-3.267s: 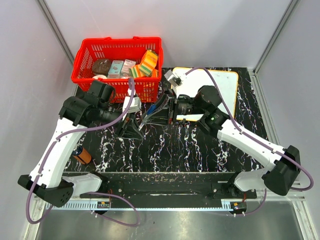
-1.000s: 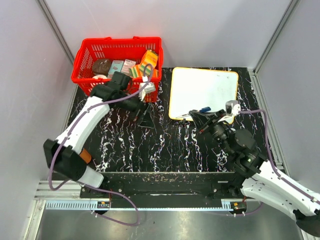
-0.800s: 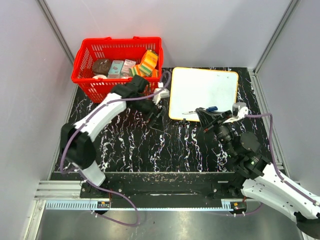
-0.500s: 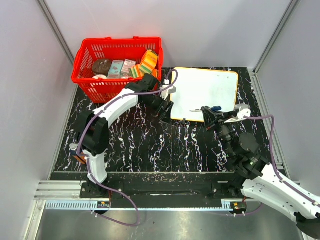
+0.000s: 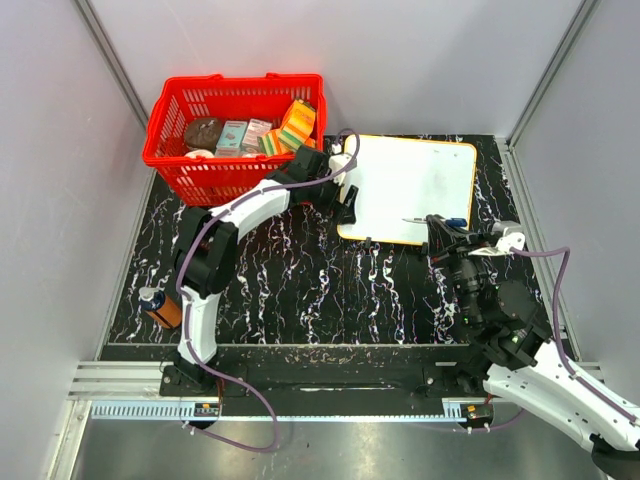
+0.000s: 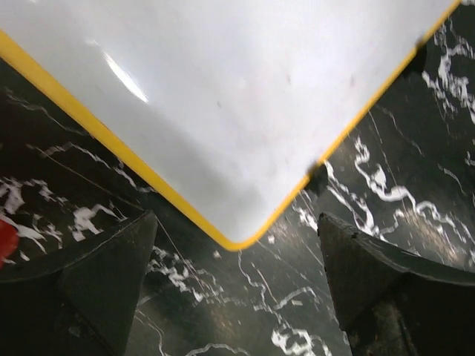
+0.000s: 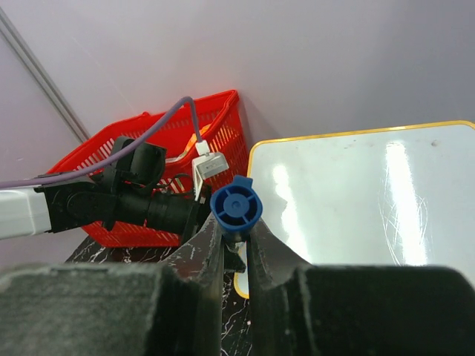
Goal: Write a sentence on the whiteboard
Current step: Move the whiteboard to the center of the board.
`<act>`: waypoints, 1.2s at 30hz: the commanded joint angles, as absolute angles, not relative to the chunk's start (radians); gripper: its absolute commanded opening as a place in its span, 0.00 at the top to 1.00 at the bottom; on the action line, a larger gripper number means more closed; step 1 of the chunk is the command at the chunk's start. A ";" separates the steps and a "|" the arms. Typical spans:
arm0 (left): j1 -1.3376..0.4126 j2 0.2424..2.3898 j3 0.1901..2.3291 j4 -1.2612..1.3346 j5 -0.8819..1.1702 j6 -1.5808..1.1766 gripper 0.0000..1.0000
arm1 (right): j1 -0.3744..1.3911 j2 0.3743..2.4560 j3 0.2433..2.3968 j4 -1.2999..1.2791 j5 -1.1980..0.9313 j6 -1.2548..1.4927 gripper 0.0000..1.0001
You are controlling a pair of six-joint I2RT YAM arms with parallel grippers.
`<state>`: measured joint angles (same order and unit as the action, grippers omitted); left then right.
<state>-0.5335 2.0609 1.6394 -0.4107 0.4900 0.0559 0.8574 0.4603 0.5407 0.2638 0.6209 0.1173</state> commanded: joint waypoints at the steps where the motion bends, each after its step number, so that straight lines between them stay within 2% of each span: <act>1: -0.529 2.082 1.655 -0.210 0.419 -0.038 0.06 | 0.861 0.443 0.534 0.284 0.660 0.091 1.00; 12: -0.537 2.178 1.709 -0.213 0.453 -0.077 0.14 | 0.861 0.434 0.520 0.278 0.664 0.089 1.00; 17: -0.537 2.172 1.678 -0.181 0.537 -0.081 0.22 | 0.861 0.428 0.520 0.275 0.666 0.077 1.00; 24: -0.537 2.157 1.628 -0.149 0.581 -0.083 0.50 | 0.861 0.422 0.520 0.262 0.670 0.075 1.00; 25: -0.537 2.148 1.620 -0.143 0.583 -0.083 0.60 | 0.861 0.423 0.520 0.261 0.672 0.075 1.00; 29: -0.534 2.109 1.557 -0.108 0.592 -0.080 0.83 | 0.861 0.416 0.520 0.245 0.676 0.078 1.00; 34: -0.522 2.045 1.453 -0.072 0.607 -0.058 0.99 | 0.861 0.399 0.518 0.224 0.678 0.089 1.00; 36: -0.509 2.039 1.439 -0.080 0.646 -0.054 1.00 | 0.861 0.394 0.520 0.215 0.680 0.092 1.00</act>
<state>-0.5426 2.0777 1.4879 -0.0731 0.7345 -0.1486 0.8574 0.4099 0.5194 0.2291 0.6468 0.0910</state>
